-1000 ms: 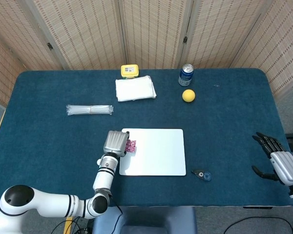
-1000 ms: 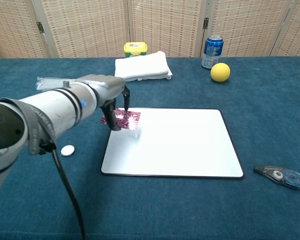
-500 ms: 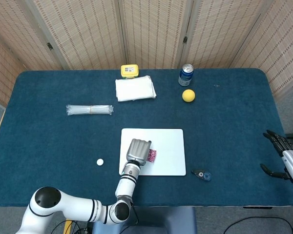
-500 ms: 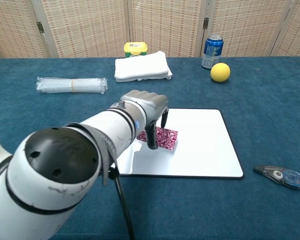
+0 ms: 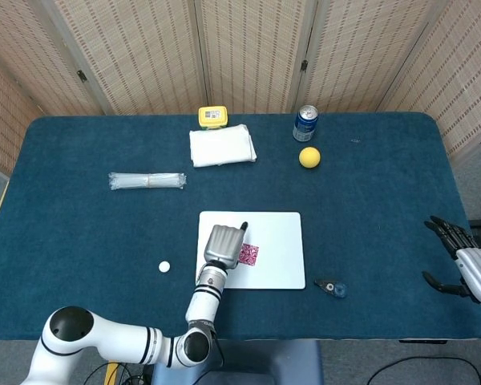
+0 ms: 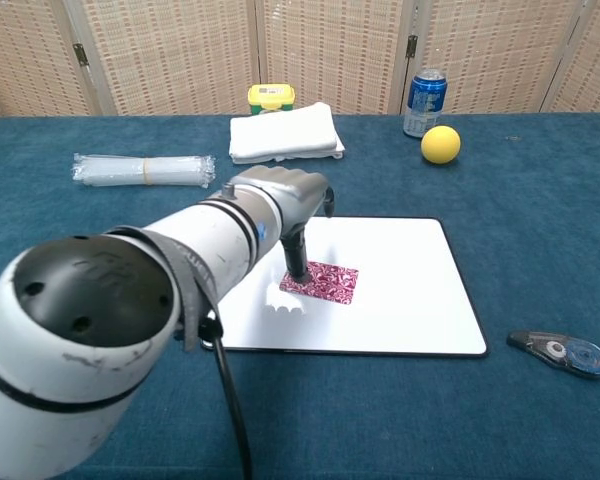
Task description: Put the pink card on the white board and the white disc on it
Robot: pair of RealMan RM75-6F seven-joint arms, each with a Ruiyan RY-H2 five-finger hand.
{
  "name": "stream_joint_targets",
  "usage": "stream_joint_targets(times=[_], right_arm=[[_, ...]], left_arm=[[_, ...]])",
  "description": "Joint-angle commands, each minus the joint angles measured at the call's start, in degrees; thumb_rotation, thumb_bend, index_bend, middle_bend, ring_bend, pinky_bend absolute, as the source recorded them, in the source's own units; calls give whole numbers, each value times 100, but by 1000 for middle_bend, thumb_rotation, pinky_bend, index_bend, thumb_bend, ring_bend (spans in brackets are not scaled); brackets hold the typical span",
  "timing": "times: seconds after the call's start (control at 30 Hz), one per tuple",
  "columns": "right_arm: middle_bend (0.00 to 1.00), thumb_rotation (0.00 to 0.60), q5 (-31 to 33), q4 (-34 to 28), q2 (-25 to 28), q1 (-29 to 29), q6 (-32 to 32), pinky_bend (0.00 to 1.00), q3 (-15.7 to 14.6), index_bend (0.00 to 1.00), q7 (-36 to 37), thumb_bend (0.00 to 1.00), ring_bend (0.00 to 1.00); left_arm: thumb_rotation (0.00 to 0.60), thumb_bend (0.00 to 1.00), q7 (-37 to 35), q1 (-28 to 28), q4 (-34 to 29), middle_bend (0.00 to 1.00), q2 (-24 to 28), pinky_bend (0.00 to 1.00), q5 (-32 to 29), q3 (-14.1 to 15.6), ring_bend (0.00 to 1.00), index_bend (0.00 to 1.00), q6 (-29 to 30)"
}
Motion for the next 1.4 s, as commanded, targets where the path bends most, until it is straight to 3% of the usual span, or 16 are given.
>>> stream_joint_targets(times=[0.03,0.27,0.5,0.87,1.4], right_arm=[[0,600,-3,-36,-2,-4,12,0,-1,0,-80,237,0],[0,600,-88,-184,-22,5,10,0,-43,0,-378,238,0],[0,600,-205,-341,-34,-6,54,0,-101,0,-693,238,0],[0,600,-235,-492,-59,-61,148,0,-126,0,-1035,238,0],[0,600,-274,-608,-109,-117,192,0,-184,0,-1309,238,0]], left_arm=[[600,272,-80,362,-756,1000,425,979,270,248,980,298,539],[600,272,-636,1271,-1460,1000,916,979,522,965,980,394,1143],[600,272,-981,1738,-1660,1000,1159,978,784,1290,980,406,1198],[600,272,-1429,2219,-1767,1000,1498,977,1189,1466,980,425,1069],[600,272,-2118,2680,-1422,1000,1637,975,1610,1503,980,449,522]])
